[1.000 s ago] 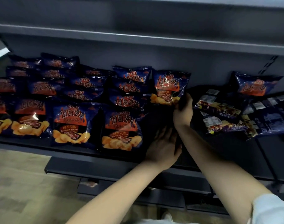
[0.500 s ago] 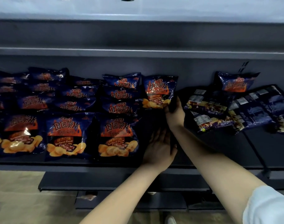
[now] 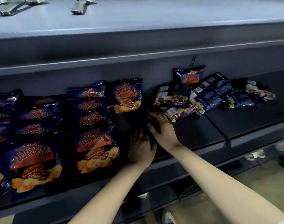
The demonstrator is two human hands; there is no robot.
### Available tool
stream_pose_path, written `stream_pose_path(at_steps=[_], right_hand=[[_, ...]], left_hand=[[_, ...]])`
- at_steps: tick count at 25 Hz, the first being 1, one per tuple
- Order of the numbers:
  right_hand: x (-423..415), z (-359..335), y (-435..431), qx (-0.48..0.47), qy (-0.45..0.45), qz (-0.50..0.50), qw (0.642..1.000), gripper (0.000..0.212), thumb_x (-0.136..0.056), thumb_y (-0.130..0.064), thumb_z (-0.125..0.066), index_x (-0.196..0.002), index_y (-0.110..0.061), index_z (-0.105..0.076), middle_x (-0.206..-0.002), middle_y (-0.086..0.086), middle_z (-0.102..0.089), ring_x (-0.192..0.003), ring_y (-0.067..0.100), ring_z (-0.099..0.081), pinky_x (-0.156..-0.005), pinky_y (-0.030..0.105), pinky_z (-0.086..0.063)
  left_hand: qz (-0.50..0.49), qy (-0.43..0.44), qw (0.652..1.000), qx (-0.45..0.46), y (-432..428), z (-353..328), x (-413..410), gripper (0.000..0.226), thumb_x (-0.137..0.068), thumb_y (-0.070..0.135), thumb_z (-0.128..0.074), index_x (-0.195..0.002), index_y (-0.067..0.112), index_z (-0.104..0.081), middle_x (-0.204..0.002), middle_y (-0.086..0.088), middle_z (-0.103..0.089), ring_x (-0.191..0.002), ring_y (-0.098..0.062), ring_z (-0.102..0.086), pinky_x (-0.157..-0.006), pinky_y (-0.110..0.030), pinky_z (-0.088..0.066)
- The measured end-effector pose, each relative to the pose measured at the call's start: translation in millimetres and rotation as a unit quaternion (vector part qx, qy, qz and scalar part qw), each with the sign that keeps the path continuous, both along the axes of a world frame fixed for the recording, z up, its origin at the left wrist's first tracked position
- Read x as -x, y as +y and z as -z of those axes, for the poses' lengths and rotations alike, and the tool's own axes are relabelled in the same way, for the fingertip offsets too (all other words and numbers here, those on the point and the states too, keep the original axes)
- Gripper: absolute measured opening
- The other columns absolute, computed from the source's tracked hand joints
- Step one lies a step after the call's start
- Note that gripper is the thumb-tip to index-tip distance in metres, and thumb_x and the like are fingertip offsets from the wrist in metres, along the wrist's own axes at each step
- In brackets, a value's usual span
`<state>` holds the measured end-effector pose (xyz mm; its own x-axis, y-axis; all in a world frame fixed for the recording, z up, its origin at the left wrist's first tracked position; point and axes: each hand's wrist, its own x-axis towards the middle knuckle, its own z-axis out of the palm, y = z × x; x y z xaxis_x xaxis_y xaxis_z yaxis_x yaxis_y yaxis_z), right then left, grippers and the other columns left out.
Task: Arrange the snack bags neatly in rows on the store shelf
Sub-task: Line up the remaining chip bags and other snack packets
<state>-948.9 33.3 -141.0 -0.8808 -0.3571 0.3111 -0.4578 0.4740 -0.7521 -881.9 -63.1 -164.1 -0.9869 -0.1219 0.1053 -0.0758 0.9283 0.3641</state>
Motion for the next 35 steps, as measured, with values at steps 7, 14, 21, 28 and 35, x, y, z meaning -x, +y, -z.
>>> stream_pose_path(at_steps=[7,14,21,28,35], right_hand=[[-22,11,63,0.005,0.033,0.115,0.993,0.035,-0.086,-0.005,-0.060,-0.120,-0.011,-0.059,-0.127,0.006,-0.051,-0.117,0.017,-0.051,-0.094,0.007,-0.032],[-13,-3,84,0.032,0.086,0.151,0.984,0.029,-0.084,0.000,-0.058,-0.111,-0.010,-0.061,-0.126,0.006,-0.050,-0.115,0.021,-0.054,-0.096,0.031,-0.046],[26,-15,107,0.038,0.130,0.182,0.974,0.029,-0.082,-0.001,-0.062,-0.109,-0.009,-0.062,-0.125,0.009,-0.050,-0.120,0.021,-0.049,-0.102,0.025,-0.037],[71,-24,129,-0.026,0.086,0.124,0.988,0.060,-0.079,-0.002,-0.065,-0.134,-0.016,-0.045,-0.144,0.005,-0.033,-0.131,0.020,-0.038,-0.103,0.015,-0.028],[98,-14,124,-0.059,0.085,0.009,0.995,0.076,-0.080,0.002,-0.059,-0.142,-0.033,-0.034,-0.156,0.003,-0.015,-0.144,0.018,-0.015,-0.112,0.028,-0.024]], left_hand=[[0.050,0.028,0.998,-0.024,27,-16,12,0.061,-0.096,0.035,-0.039,-0.148,0.013,-0.018,-0.157,-0.005,-0.012,-0.144,-0.022,-0.010,-0.116,-0.036,-0.004],[0.078,0.085,0.992,-0.047,45,-22,25,0.057,-0.093,0.030,-0.047,-0.144,0.014,-0.030,-0.154,-0.008,-0.023,-0.141,-0.028,-0.022,-0.115,-0.045,-0.021],[0.071,0.153,0.984,-0.055,63,-37,64,0.066,-0.085,0.024,-0.061,-0.142,0.008,-0.032,-0.150,-0.016,-0.029,-0.138,-0.033,-0.029,-0.111,-0.044,-0.027],[0.032,0.143,0.988,-0.039,73,-47,111,0.084,-0.082,0.033,-0.065,-0.147,0.011,-0.018,-0.155,-0.014,-0.016,-0.143,-0.032,-0.012,-0.116,-0.046,-0.018],[0.004,0.105,0.994,0.021,64,-41,145,0.092,-0.077,0.041,-0.069,-0.148,0.019,-0.015,-0.155,-0.009,-0.018,-0.141,-0.034,-0.018,-0.114,-0.047,-0.020]])
